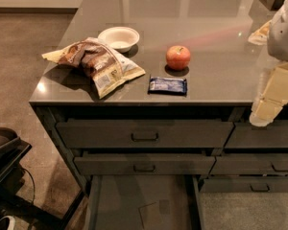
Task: Place brown chip bag into bottom drawer
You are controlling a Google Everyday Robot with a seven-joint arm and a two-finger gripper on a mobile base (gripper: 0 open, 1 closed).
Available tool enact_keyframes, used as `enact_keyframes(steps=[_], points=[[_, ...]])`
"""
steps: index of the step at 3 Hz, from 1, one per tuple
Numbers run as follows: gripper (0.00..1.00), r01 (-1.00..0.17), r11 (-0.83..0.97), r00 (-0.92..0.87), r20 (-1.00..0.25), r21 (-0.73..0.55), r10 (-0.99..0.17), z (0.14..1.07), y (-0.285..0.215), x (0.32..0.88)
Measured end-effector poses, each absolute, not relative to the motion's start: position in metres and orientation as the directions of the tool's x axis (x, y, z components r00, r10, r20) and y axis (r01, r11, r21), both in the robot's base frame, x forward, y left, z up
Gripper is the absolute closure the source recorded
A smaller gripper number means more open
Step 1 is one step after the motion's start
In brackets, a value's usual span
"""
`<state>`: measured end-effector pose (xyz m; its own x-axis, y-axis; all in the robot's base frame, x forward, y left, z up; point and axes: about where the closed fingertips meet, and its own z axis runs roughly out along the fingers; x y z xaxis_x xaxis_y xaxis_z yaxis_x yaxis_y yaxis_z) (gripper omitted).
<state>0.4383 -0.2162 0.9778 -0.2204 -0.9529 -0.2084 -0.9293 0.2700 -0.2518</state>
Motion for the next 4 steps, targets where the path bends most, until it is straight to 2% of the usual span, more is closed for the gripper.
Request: enact_keyframes(steps=[1, 2, 3, 4], points=[[0.0, -0.929, 0.27, -0.22, -0.208, -0.252, -0.953, 0.978, -0.216, 0.438], [0.0, -0.918, 0.294, -0.224, -0.264, -0.265, -0.938, 0.975, -0.208, 0.446], [0.0, -0.906, 0.332, -0.216, -0.39, -0.261, -0.895, 0.961, -0.178, 0.476], [0.0, -0.906, 0.332, -0.216, -0.39, -0.261, -0.895, 0.961, -0.178, 0.476]])
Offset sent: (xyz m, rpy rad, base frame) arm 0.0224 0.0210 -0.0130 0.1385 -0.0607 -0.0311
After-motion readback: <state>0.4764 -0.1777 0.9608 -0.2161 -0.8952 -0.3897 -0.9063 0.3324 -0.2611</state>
